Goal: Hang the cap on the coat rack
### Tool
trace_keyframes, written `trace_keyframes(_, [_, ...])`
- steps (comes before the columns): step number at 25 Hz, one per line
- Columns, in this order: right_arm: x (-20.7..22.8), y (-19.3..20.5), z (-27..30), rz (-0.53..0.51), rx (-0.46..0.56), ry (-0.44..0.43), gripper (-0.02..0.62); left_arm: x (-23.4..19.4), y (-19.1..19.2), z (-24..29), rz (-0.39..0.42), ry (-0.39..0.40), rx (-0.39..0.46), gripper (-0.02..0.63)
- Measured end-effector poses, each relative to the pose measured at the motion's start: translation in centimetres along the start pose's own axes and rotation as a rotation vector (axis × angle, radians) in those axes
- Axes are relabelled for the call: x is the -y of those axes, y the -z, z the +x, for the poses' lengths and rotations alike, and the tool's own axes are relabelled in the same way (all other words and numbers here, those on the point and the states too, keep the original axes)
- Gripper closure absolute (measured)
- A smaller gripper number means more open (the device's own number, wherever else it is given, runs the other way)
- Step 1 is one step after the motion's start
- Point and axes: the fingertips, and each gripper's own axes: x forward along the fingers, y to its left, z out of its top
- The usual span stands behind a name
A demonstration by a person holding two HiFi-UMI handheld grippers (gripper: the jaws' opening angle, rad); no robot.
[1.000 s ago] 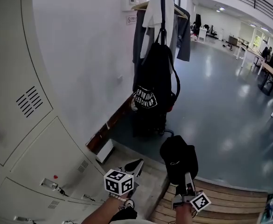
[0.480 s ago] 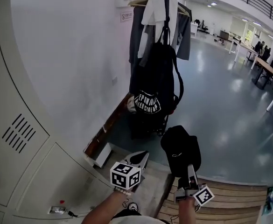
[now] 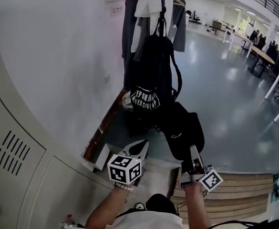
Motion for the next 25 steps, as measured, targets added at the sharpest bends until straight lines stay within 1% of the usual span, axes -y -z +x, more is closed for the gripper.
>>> trace_keyframes(2, [-0.5,-0.4,1.1,0.013,0.008,-0.017,0.575,-0.1,-0.6,-0.1,0.002,0.001,0.007,0.603])
trace_keyframes(7, [0.1,-1.3,1.7,0.045,0.072,0.000,0.575,-0.1,-1.4,0.6,0.017,0.020,0.000,0.603])
trace_keyframes(11, [0.5,-2.1,4.4,0.062,0.090,-0.037,0.575,-0.9,-3.1,2.1,0.032,0.020,0.018,0.603])
trace_keyframes(14, [-0.3,-3.2,7.4,0.054,0.090,-0.099,0.575,-1.6,-4.8,3.0,0.043,0.020,0.039,0.603])
trace_keyframes(19, [-1.1,-5.7,12.3,0.084,0.105,-0.204,0.575,-2.8,-8.1,4.9,0.082,0.005,0.074,0.603])
trace_keyframes(25, [-2.7,-8.9,17.9,0.106,0.101,-0.364,0.575,-3.1,-11.9,7.1,0.123,0.004,0.118,0.603])
